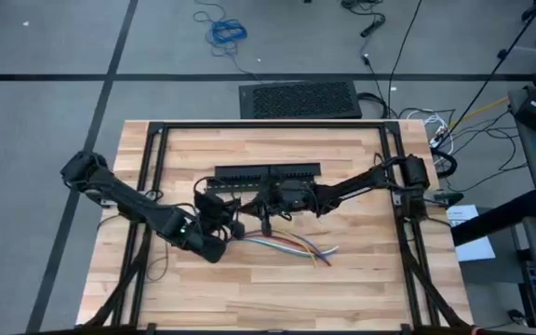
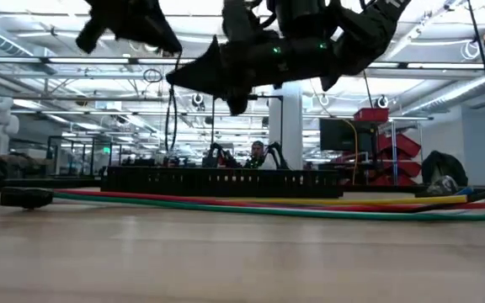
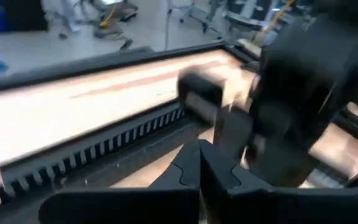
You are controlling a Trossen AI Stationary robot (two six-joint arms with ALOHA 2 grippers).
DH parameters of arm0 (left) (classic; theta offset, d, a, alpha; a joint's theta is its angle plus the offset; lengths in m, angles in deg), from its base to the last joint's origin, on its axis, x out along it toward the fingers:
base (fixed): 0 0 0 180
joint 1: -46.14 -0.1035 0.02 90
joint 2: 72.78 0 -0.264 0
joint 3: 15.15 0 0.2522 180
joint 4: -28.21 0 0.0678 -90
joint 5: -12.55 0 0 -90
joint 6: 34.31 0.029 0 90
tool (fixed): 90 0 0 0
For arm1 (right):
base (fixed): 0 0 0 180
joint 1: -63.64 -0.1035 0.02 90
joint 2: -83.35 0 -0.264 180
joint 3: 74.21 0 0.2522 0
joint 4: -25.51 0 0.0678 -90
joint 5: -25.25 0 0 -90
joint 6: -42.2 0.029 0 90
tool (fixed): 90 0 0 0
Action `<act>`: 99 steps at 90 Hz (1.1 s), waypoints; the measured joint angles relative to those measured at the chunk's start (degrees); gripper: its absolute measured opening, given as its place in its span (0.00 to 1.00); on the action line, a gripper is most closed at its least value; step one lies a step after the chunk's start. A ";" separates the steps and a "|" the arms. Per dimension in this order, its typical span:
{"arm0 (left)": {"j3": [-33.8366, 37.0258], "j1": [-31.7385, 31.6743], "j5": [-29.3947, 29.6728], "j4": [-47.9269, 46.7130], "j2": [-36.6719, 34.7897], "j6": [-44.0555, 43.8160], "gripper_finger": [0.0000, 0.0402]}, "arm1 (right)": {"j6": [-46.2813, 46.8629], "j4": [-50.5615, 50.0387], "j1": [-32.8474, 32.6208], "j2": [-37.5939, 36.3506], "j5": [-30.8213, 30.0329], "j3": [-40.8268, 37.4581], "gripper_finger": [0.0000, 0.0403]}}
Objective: Ziptie cables
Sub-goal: Wrap the cables together using a zip tie
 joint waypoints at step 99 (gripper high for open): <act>2.69 -1.07 -45.84 31.94 11.71 39.38 0.20 | -16.17 -7.22 2.57 -5.70 57.22 0.02 0.00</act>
